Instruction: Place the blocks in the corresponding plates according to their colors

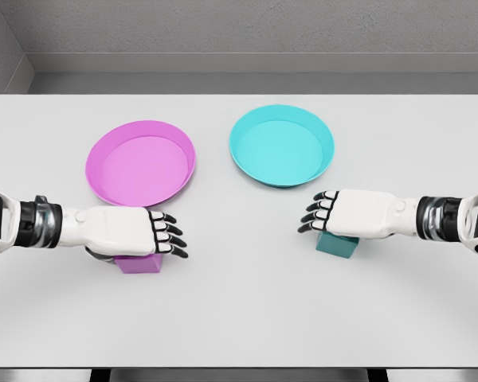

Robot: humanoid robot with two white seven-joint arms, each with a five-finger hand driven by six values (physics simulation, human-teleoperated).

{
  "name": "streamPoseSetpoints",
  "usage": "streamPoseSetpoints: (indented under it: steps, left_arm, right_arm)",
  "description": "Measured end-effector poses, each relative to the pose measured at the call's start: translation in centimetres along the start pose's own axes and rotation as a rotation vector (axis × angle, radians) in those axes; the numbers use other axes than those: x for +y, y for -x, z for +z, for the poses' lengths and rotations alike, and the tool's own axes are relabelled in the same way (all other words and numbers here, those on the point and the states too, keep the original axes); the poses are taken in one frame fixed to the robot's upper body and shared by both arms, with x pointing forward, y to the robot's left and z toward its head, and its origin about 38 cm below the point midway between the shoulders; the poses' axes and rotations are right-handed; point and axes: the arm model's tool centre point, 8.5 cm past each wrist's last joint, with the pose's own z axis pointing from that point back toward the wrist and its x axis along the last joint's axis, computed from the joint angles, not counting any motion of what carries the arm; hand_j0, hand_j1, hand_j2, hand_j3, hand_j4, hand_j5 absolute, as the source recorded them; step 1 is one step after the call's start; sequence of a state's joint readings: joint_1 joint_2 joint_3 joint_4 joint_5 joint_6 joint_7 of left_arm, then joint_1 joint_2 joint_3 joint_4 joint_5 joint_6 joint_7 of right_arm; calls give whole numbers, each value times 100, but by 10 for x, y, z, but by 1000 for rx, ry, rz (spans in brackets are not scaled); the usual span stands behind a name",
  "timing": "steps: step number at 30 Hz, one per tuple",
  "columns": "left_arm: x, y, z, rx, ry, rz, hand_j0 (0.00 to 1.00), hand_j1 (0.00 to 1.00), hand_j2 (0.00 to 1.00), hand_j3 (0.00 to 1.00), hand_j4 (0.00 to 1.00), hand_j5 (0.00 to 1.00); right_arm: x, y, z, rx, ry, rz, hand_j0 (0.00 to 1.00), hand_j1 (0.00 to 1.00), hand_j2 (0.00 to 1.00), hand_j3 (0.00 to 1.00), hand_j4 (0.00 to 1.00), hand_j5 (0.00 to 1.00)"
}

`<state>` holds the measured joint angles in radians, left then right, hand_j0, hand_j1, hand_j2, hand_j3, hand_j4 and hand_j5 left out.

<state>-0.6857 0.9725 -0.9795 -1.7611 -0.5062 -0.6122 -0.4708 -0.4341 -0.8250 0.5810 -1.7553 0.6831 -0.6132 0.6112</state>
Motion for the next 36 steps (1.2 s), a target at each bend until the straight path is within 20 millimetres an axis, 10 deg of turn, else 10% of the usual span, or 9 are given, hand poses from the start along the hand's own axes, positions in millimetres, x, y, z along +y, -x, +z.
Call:
streamPoseSetpoints:
  steps: [19,36]
  left_arm:
    - [2,3,4,10,2,-11,45,45,45,45,45,45]
    - [49,68,70,228,-80,-27,41,41,41,41,41,41]
  right_arm:
    - [1,1,1,11,-7,9,65,65,65,65,65,65]
    - [-20,19,9,42,30,26,66,66,66,66,66,66]
